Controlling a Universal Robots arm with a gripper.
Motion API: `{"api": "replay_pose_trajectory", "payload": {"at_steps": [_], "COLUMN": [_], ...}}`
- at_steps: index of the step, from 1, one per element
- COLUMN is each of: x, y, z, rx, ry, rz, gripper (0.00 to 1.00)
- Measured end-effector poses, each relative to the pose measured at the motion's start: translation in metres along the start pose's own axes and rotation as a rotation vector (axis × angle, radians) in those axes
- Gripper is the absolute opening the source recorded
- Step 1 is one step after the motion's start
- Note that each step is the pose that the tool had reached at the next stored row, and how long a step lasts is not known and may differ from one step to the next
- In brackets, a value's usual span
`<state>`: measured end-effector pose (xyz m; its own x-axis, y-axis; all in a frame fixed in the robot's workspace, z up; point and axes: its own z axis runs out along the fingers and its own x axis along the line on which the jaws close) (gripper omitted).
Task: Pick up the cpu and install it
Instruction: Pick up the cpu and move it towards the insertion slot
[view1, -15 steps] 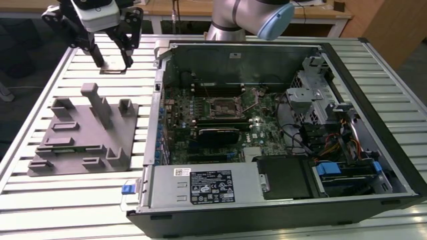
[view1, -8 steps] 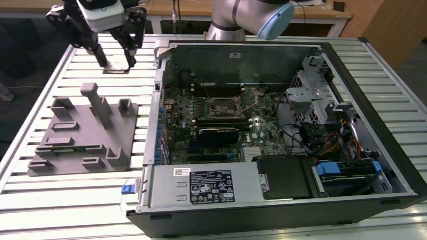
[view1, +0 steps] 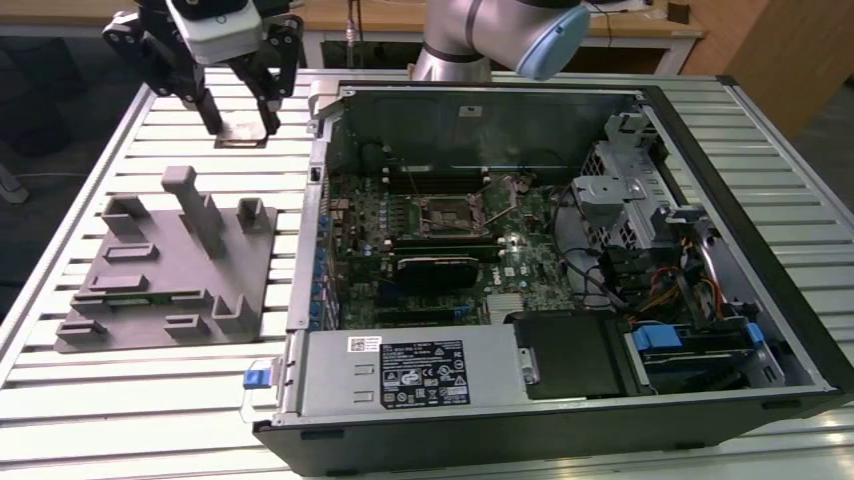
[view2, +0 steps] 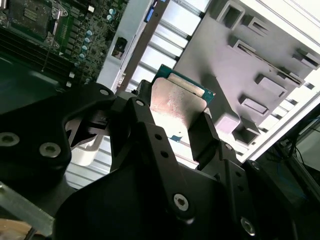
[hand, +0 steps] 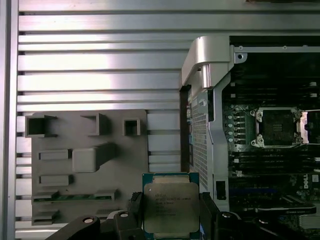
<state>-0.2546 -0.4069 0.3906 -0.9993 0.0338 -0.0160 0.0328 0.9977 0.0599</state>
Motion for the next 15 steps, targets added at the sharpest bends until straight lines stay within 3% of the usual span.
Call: {"api": "replay_pose_trajectory", "payload": {"at_steps": [15], "x": [-0.0121], "y": [0.0004], "z": [0.0002], "rx": [0.0000], "ry": [0.0000], "rz": [0.000], "gripper": [0.54]}}
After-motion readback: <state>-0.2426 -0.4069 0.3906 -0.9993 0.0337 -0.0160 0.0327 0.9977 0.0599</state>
